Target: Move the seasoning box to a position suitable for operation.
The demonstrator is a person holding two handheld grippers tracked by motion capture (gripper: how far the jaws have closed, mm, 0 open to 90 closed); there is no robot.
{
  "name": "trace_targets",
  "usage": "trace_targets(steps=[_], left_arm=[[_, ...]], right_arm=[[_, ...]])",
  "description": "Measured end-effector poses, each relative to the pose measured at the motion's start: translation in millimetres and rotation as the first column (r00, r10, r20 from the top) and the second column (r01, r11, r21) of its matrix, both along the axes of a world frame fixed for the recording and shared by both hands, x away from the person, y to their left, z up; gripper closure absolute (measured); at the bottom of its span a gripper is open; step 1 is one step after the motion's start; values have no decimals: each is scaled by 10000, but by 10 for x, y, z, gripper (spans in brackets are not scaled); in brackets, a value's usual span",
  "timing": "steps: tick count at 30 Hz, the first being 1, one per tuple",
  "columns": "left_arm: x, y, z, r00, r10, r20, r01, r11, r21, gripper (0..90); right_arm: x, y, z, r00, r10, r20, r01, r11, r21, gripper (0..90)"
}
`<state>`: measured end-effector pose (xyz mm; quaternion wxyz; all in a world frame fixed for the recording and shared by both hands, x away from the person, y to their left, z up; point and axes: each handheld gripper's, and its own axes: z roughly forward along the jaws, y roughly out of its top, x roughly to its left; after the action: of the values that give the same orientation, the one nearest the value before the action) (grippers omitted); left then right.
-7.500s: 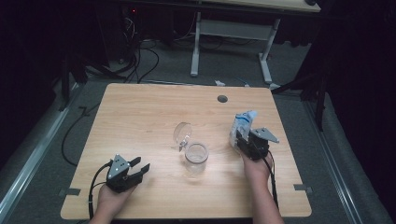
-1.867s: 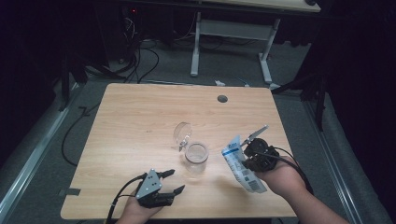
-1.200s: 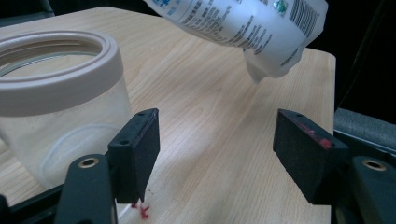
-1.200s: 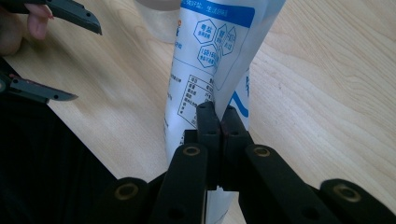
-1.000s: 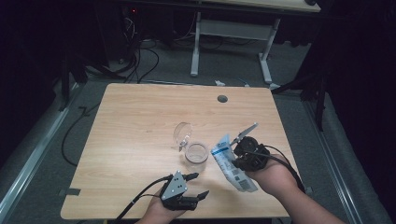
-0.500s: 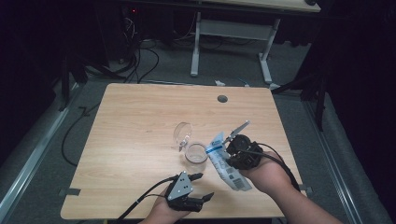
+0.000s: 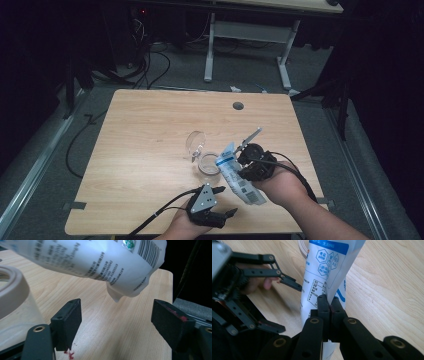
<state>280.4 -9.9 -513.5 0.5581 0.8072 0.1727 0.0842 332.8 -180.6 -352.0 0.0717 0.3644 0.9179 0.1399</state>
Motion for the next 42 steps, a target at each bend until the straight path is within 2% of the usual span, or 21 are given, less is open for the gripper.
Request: trace_targets(steps=[7,11,16,19,23,29,33,42], left_arm=[[29,-137,-9,10000,-77,-61,78,10000,44,180],[50,-225,-15,9999,7,-109,-7,10000,15,176],[78,-293,-26,9997,136,-212,-132,9997,183,176],[70,-310,-13,9997,218,-110,-217,9997,102,204],[39,-298,19,9994,269,208,-268,9996,-55,317],[2,-283,58,9980,355,522,-357,9994,35,433],[-32,-284,97,9967,426,685,-436,9990,134,460],[-72,-291,137,9946,675,792,-700,9971,292,477]], right_arm=[[32,37,19,10000,9,-79,-8,10000,22,900],[35,57,18,10000,27,-87,-27,9999,102,900],[35,81,12,9999,120,-118,-117,9997,224,900],[35,89,17,9999,110,-95,-108,9996,243,899],[36,89,19,9999,128,-52,-126,9996,239,899],[36,88,40,9999,120,11,-120,9997,233,899],[36,77,55,10000,34,52,-36,9997,242,900],[51,80,51,9998,147,134,-151,9995,288,900]])
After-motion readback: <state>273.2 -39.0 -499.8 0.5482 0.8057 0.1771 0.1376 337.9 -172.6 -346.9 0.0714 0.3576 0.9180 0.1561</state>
